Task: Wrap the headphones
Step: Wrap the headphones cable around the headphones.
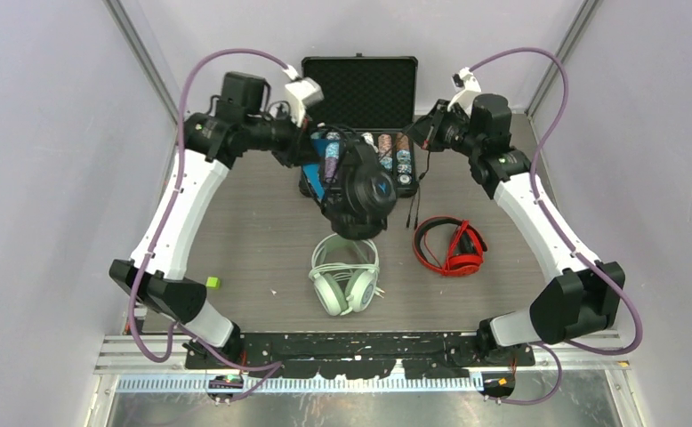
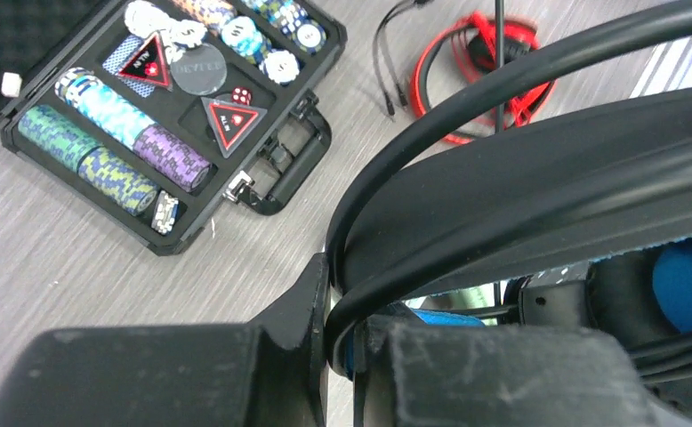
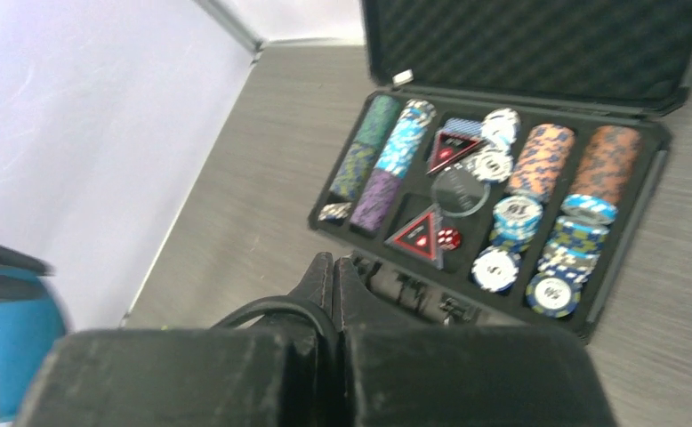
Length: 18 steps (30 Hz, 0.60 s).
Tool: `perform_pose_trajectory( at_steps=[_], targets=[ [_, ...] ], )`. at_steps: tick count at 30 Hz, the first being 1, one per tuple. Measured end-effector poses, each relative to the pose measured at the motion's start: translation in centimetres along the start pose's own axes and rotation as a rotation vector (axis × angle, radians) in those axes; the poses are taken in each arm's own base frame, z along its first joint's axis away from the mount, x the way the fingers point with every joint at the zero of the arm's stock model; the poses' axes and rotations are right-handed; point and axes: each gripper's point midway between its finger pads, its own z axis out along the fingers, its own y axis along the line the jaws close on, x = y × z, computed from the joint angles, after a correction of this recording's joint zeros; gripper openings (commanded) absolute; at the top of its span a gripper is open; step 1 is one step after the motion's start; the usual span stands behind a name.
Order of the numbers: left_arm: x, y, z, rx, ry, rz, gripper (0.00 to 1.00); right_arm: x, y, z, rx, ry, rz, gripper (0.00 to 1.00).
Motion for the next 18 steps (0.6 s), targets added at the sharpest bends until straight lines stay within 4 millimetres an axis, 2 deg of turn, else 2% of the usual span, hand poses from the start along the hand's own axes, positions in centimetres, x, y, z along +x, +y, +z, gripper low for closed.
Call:
perform_pose_trajectory(
  at_steps=[2, 7, 12, 18],
  targets=[
    [1.5, -0.5, 1.2, -0.005, 0.048, 0.090, 0.00, -0.1, 1.1, -0.5, -0.025, 0.047, 0.013, 0.00],
    [2.2, -1.1, 2.0, -0.040, 0.088, 0.272, 0.00, 0.3, 2.8, -1.1, -0.059, 0.174, 0.066, 0.00],
    [3.1, 0.6, 1.5, -0.170, 0.151, 0.387, 0.00, 1.4, 3.7, -2.0, -0.074, 0.277, 0.129, 0.01],
    [5.2, 3.5, 1.3, -0.332, 0.269, 0.430, 0.00, 1.4, 5.8, -3.3, -0.139, 0.336, 0.187, 0.00]
  ],
)
